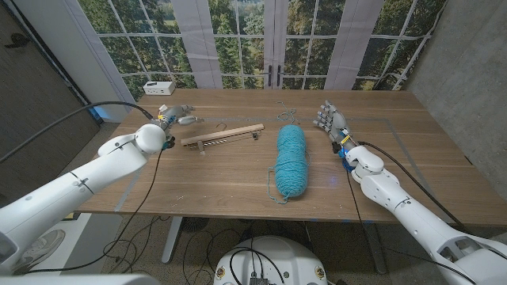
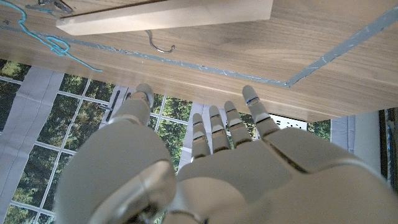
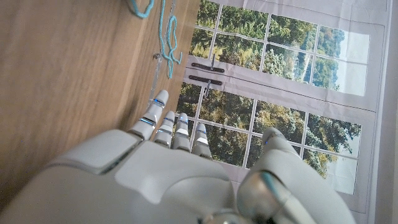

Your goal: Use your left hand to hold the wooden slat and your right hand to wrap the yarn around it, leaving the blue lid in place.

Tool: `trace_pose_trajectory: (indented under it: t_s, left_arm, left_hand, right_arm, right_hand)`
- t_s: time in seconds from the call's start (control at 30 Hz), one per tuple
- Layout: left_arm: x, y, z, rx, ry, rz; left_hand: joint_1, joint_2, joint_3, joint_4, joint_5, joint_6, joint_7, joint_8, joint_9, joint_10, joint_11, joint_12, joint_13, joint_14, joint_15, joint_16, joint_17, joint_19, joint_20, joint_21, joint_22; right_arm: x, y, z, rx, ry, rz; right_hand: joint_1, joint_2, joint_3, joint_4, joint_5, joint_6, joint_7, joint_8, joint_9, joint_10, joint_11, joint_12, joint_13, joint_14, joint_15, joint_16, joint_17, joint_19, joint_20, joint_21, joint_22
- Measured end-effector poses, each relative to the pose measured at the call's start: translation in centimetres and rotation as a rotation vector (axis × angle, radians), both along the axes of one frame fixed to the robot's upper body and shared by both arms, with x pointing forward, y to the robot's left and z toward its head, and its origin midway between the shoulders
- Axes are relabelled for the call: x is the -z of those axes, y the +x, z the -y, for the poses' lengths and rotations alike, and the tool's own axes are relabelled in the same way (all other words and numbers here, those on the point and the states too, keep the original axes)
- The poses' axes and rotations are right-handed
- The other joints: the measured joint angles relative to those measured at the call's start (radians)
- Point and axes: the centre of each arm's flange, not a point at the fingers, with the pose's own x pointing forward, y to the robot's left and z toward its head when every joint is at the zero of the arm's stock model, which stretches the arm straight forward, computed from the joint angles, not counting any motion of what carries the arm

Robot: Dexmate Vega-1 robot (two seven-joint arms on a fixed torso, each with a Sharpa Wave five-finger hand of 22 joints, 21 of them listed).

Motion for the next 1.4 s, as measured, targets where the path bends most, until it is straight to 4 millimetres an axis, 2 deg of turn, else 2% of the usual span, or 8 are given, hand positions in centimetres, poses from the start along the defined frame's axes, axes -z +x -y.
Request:
trace_pose_trajectory:
  t_s: [0.6, 1.0, 1.27, 1.4]
  left_arm:
    - [-2.1, 0.6, 0.7, -0.031, 0.144, -0.155]
    - [-3.7, 1.1, 1.4, -0.061, 0.248, -0.232]
    - [-4.7, 1.4, 1.9, -0.089, 0.318, -0.292]
    - [-5.4, 1.6, 2.4, -0.096, 0.35, -0.321]
  left_hand:
    - [0.034, 0.018, -0.012, 0.012, 0.0, -0.01, 0.009, -0.009, 0.0, -0.006, 0.016, -0.012, 0.0, 0.0, 0.008, 0.0, 0.005, 0.009, 0.002, -0.009, 0.004]
    - [0.047, 0.021, -0.024, 0.015, 0.0, 0.0, 0.019, -0.009, 0.0, -0.005, 0.016, -0.012, 0.0, -0.005, 0.013, 0.0, 0.004, 0.018, 0.0, -0.01, 0.005]
    - [0.063, 0.023, -0.039, 0.016, 0.0, 0.02, 0.02, -0.008, 0.0, 0.009, 0.013, -0.012, 0.005, 0.006, 0.013, 0.0, 0.004, 0.047, 0.014, -0.01, 0.005]
    - [0.068, 0.018, -0.071, 0.018, 0.0, 0.063, 0.016, -0.006, 0.0, 0.062, 0.001, -0.002, 0.005, 0.058, -0.011, 0.018, 0.004, 0.062, 0.006, -0.01, 0.002]
  right_arm:
    - [0.4, -0.2, -0.2, -0.006, -0.001, -0.006]
    - [0.8, -0.2, -0.2, -0.011, 0.002, -0.013]
    - [1.1, -0.3, 0.0, -0.011, 0.008, -0.016]
    - [1.2, -0.3, 0.0, -0.011, 0.012, -0.014]
  right_hand:
    - [-0.001, 0.006, 0.0, 0.0, 0.0, 0.011, 0.0, 0.0, 0.005, 0.0, 0.0, 0.0, 0.0, 0.004, 0.004, 0.0, -0.008, 0.004, 0.004, -0.008, 0.0]
    - [-0.001, 0.006, 0.0, 0.0, 0.0, 0.016, -0.006, 0.0, 0.005, 0.004, 0.004, 0.0, 0.0, 0.004, 0.004, 0.0, -0.009, 0.007, 0.007, -0.008, 0.0]
    - [-0.001, 0.006, -0.002, -0.002, 0.0, 0.024, -0.006, 0.0, 0.005, 0.005, 0.005, 0.0, 0.0, 0.004, 0.004, 0.0, -0.013, 0.007, 0.007, -0.015, 0.0]
    - [-0.005, 0.01, -0.004, -0.004, 0.0, 0.025, -0.007, 0.0, 0.005, 0.011, 0.011, 0.0, 0.0, 0.004, 0.004, 0.0, -0.013, 0.007, 0.007, -0.015, 0.0]
